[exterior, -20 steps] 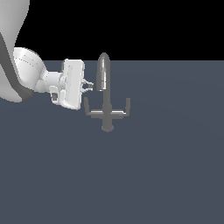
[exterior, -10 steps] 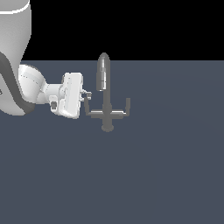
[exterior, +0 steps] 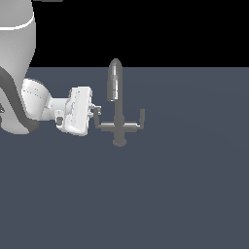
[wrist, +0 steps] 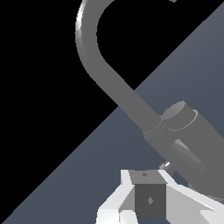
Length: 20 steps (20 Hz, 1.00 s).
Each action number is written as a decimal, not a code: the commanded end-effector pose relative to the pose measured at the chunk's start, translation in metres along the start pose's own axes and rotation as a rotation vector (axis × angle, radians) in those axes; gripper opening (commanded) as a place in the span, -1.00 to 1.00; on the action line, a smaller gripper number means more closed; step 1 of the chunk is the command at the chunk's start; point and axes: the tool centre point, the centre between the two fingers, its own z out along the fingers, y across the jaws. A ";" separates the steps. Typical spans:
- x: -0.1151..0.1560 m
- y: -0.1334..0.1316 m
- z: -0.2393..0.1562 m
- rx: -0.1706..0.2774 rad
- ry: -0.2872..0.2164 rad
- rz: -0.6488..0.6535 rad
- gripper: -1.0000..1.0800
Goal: Turn on the faucet by rotating a designated handle.
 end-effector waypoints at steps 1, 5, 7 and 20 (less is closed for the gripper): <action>0.000 0.000 0.000 0.001 0.000 -0.004 -1.00; 0.001 0.001 0.000 0.001 0.000 -0.004 -1.00; 0.005 0.003 0.000 0.001 0.000 -0.004 -1.00; 0.033 0.016 0.000 0.001 0.000 -0.004 -1.00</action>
